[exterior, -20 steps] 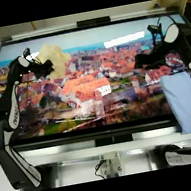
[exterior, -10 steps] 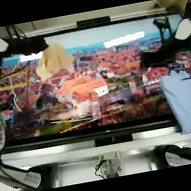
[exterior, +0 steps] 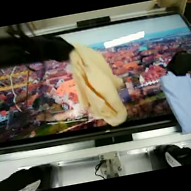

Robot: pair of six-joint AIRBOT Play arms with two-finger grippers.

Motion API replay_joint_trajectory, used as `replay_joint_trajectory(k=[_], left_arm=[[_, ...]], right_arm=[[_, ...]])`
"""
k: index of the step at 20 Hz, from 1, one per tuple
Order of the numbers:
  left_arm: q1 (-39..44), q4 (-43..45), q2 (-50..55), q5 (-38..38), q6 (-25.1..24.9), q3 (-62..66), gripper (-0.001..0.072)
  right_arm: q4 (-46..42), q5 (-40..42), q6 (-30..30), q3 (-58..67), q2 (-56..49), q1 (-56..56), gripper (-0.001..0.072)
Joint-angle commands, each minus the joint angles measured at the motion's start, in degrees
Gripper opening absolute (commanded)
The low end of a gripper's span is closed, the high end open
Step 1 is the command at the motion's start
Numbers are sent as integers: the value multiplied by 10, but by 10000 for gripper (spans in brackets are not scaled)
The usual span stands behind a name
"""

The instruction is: Fold the shirts.

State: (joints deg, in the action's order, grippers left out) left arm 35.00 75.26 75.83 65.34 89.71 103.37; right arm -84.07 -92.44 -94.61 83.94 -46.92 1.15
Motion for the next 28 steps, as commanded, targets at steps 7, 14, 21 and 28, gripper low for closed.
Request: replay_joint_trajectory(k=[7,14,21,28], left_arm=[[74,59,129,-23,135,-198,35],[26,60,131,28,132,-197,36],[18,60,133,35,128,-198,36],[17,108,92,42,98,-137,34]], right_arm=[[153,143,-9,-377,29,3,604],[167,277,-8,-482,-106,170,621],[246,344,38,-482,-240,221,614],[121,274,67,-367,-167,221,53]])
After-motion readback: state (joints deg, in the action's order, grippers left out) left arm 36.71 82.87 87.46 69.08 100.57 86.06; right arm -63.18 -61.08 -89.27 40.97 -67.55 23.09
